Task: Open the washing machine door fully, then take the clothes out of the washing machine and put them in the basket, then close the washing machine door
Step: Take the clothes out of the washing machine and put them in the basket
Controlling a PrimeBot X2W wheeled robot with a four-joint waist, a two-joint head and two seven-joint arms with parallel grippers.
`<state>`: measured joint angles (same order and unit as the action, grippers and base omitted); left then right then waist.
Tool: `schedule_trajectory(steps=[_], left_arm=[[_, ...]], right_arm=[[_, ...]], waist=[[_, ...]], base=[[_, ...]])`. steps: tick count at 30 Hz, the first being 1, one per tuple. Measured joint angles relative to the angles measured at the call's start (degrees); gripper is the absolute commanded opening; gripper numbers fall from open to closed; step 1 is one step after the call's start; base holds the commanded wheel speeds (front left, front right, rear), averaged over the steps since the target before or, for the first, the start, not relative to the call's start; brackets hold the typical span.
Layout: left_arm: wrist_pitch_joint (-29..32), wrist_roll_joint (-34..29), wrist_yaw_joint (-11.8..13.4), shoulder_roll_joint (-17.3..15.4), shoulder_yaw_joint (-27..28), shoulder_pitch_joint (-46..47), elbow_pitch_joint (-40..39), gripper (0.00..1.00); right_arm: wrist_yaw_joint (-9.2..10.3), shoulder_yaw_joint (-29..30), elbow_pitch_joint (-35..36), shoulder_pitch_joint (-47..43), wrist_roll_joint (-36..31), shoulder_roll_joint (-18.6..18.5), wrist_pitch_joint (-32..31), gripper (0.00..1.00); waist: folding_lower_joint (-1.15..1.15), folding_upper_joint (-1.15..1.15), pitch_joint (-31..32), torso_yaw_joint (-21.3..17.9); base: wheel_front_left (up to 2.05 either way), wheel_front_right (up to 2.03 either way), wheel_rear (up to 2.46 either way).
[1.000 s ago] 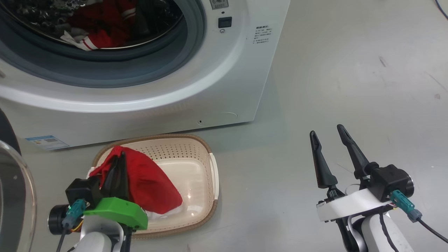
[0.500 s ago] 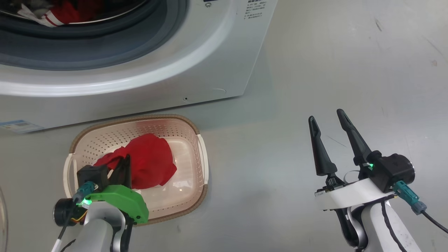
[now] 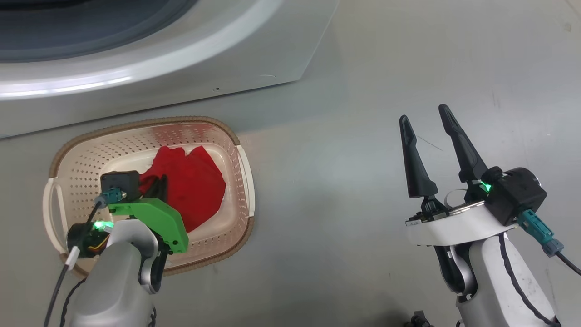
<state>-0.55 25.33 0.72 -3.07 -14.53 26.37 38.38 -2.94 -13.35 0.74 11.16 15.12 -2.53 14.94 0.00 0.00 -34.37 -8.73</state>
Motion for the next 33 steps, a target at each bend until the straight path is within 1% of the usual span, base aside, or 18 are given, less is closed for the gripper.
schedule_trajectory(steps=[5, 6, 7, 8, 9, 10, 11, 12, 16, 22, 31, 33], left_arm=[[1.2, 1.0, -0.1, 0.0, 0.8, 2.6, 4.2, 0.00], [1.5, 1.3, -0.1, 0.1, 0.9, 2.9, 5.1, 0.14], [1.8, 1.5, -0.1, 0.1, 1.1, 3.3, 6.0, 0.39], [2.0, 1.8, -0.2, 0.2, 1.2, 3.5, 6.9, 0.39], [2.1, 1.9, -0.5, 0.2, 1.2, 3.7, 7.8, 0.71], [2.3, 1.9, -0.5, 0.2, 1.3, 3.9, 8.5, 0.91], [2.3, 2.0, -0.5, 0.3, 1.5, 4.1, 9.3, 0.91], [2.3, 2.2, -0.5, 0.3, 1.6, 4.3, 9.7, 1.00], [1.9, 2.9, -0.5, 0.4, 2.1, 5.4, 11.7, 1.00], [-0.4, 2.9, -0.4, 0.4, 2.1, 5.9, 14.7, 1.00], [-6.8, 1.7, -0.6, 0.5, 1.6, 7.1, 15.1, 1.00], [-8.5, 1.7, -1.0, 0.5, 1.5, 7.3, 15.0, 1.00]], right_arm=[[-0.01, -0.1, 0.1, 1.6, 0.6, 0.0, 0.0, 1.00], [-0.01, -0.1, 0.0, 1.7, 0.6, 0.0, 0.0, 1.00], [0.00, -0.1, 0.0, 1.9, 0.6, 0.0, 0.0, 1.00], [0.00, 0.0, 0.0, 2.0, 0.6, 0.0, 0.0, 1.00], [0.00, 0.1, -0.1, 2.2, 0.6, 0.0, 0.0, 1.00], [0.01, 0.2, -0.2, 2.4, 0.6, 0.0, 0.0, 1.00], [0.01, 0.2, -0.2, 2.5, 0.8, 0.0, 0.0, 1.00], [0.01, 0.2, -0.3, 2.6, 1.0, 0.0, 0.0, 1.00], [0.04, 0.3, -0.6, 2.7, 1.1, 0.0, 0.0, 1.00], [0.04, 0.4, -1.5, 3.5, 1.1, 0.0, 0.0, 1.00], [0.07, 1.3, -2.3, 3.6, 1.1, -0.1, 0.0, 1.00], [0.07, 1.5, -2.7, 3.6, 1.0, 0.0, 0.0, 1.00]], waist=[[0.00, 0.00, -2.5, -1.0], [0.00, 0.00, -3.0, -1.2], [0.00, 0.00, -3.3, -1.4], [0.00, 0.00, -3.6, -1.6], [0.00, 0.00, -3.9, -1.7], [0.00, 0.00, -4.1, -1.9], [0.00, 0.00, -4.2, -2.0], [0.00, 0.00, -4.3, -2.1], [0.00, 0.00, -4.4, -2.2], [0.00, 0.00, -3.5, -2.0], [0.00, 0.00, -1.0, -1.0], [0.00, 0.00, -0.4, -0.5]], base=[[0.00, 0.00, 0.00], [0.00, 0.00, 0.00], [0.00, 0.00, 0.00], [0.00, 0.00, 0.00], [0.00, 0.00, 0.00], [0.00, 0.00, 0.00], [0.00, 0.00, 0.00], [0.00, 0.00, 0.00], [0.00, 0.00, 0.00], [0.00, 0.00, 0.00], [0.00, 0.00, 0.00], [0.00, 0.00, 0.00]])
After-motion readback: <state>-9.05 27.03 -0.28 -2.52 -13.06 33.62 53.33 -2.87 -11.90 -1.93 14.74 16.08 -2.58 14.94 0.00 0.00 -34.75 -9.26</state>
